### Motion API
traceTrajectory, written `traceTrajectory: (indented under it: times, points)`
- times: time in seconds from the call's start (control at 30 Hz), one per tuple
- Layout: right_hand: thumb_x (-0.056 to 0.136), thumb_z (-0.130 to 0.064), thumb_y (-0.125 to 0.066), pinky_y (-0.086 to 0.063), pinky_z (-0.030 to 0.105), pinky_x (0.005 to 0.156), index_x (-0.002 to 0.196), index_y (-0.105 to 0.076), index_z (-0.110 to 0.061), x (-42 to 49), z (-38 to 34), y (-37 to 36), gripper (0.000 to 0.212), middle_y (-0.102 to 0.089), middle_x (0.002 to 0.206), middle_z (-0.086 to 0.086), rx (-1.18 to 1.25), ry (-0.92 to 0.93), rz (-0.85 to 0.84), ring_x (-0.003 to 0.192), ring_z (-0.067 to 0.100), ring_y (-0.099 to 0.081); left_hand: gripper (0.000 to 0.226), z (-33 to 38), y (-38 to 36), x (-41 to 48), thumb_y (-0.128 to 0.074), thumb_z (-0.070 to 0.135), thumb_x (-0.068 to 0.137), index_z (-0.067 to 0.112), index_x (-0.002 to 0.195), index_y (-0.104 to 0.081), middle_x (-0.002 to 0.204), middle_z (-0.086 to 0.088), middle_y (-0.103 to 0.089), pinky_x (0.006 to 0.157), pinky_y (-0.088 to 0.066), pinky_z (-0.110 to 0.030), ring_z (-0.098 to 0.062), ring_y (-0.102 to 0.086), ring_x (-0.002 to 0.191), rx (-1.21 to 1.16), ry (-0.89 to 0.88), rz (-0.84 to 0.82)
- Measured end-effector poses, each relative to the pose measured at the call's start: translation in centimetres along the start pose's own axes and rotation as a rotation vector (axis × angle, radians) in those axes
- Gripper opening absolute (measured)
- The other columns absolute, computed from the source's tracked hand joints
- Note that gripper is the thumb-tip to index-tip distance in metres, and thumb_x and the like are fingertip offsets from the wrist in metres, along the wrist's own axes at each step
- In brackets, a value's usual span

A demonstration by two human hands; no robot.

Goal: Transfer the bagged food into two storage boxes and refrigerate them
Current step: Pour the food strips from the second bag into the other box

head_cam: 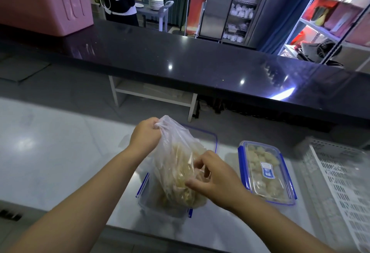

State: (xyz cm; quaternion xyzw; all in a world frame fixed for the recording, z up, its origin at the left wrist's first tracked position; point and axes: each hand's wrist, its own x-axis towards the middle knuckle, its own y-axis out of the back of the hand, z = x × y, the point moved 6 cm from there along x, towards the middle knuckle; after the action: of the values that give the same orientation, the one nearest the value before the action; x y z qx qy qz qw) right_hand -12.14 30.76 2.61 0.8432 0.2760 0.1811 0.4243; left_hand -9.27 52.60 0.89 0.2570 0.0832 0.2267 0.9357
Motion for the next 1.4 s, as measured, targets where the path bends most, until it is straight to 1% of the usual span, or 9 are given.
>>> traceTrajectory:
  times: [0.07,0.2,0.53,0.73,0.83,1.0,1.13,1.3,1.4]
  points:
    - [0.081,-0.043,-0.058,-0.042,0.017,0.058,0.074,-0.051,-0.035,0.4,-0.3,0.5,0.013,-0.053,0.078,-0.017,0.007,0.018,0.057,0.068,0.002,-0.051,0.011,-0.1,0.3,0.0,-0.054,0.017,0.083,0.015,0.074,-0.06,0.07,-0.002,-0.063,0.059,-0.045,-0.033,-0.021,-0.055,0.063,-0.008,0.002,-0.022]
    - [0.088,-0.014,-0.061,-0.042,0.012,0.054,0.065,-0.054,-0.03,2.4,0.2,3.4,0.029,-0.056,0.058,-0.01,0.306,-0.05,0.203,0.054,0.0,-0.052,0.011,-0.1,1.0,-0.2,-0.062,0.009,0.078,0.018,0.071,-0.064,0.071,-0.005,-0.066,0.058,-0.047,-0.033,-0.019,-0.057,0.062,-0.049,-0.039,-0.132]
    - [0.092,-0.015,-0.054,-0.049,0.016,0.06,0.075,-0.053,-0.026,6.8,-2.9,6.0,0.021,-0.059,0.073,-0.004,0.323,0.038,0.299,0.065,0.006,-0.058,0.018,2.3,1.2,-2.5,-0.079,0.025,0.073,0.031,0.087,-0.068,0.081,0.007,-0.071,0.06,-0.057,-0.024,-0.01,-0.068,0.073,-0.14,-0.118,-0.389]
    - [0.089,-0.013,-0.058,-0.052,0.025,0.067,0.077,-0.062,-0.026,6.2,-3.1,1.8,0.018,-0.06,0.073,-0.01,0.236,0.058,0.131,0.071,0.006,-0.059,0.036,3.0,-1.7,-4.7,-0.071,0.022,0.081,0.04,0.107,-0.056,0.094,0.023,-0.067,0.063,-0.046,-0.004,0.011,-0.06,0.085,-0.223,-0.172,-0.533]
    - [0.092,-0.016,-0.055,-0.054,0.019,0.074,0.092,-0.069,-0.031,5.7,-2.6,0.3,0.02,-0.065,0.081,-0.016,0.362,0.063,-0.021,0.079,0.0,-0.064,0.026,2.2,-2.1,-5.0,-0.07,0.01,0.079,0.032,0.093,-0.067,0.08,0.017,-0.072,0.061,-0.048,-0.007,0.008,-0.064,0.075,-0.285,-0.139,-0.43]
    - [0.091,-0.005,-0.052,-0.049,0.017,0.075,0.097,-0.063,-0.029,5.6,3.7,3.6,0.027,-0.065,0.093,-0.013,0.447,-0.18,0.352,0.088,0.0,-0.061,0.035,-1.3,-0.8,-5.2,-0.062,-0.008,0.075,0.021,0.092,-0.073,0.083,0.0,-0.075,0.061,-0.056,-0.02,-0.012,-0.07,0.074,-0.331,0.031,-0.385]
    - [0.086,-0.005,-0.058,-0.043,0.025,0.09,0.128,-0.051,-0.026,5.8,6.7,-0.4,0.048,-0.049,0.118,-0.011,0.367,-0.332,0.036,0.111,0.008,-0.047,0.031,-2.0,-1.0,-5.5,-0.065,-0.006,0.075,0.018,0.092,-0.074,0.084,-0.001,-0.075,0.062,-0.055,-0.019,-0.012,-0.07,0.075,-0.282,0.048,-0.457]
    - [0.085,-0.012,-0.062,-0.045,0.027,0.09,0.086,-0.068,-0.025,6.3,6.6,-3.0,0.015,-0.052,0.104,-0.015,0.443,-0.321,0.004,0.103,0.008,-0.051,0.037,-1.7,-1.5,-6.1,-0.064,-0.006,0.073,0.029,0.078,-0.075,0.077,0.011,-0.074,0.062,-0.049,-0.011,-0.001,-0.068,0.073,-0.219,0.029,-0.59]
    - [0.089,-0.011,-0.058,-0.049,0.029,0.082,0.081,-0.063,-0.017,6.6,7.1,-2.8,0.012,-0.058,0.1,-0.005,0.418,-0.359,0.037,0.095,0.016,-0.057,0.041,-1.7,-1.5,-6.2,-0.062,-0.007,0.071,0.032,0.078,-0.076,0.076,0.012,-0.074,0.063,-0.049,-0.012,0.0,-0.068,0.073,-0.198,0.037,-0.625]
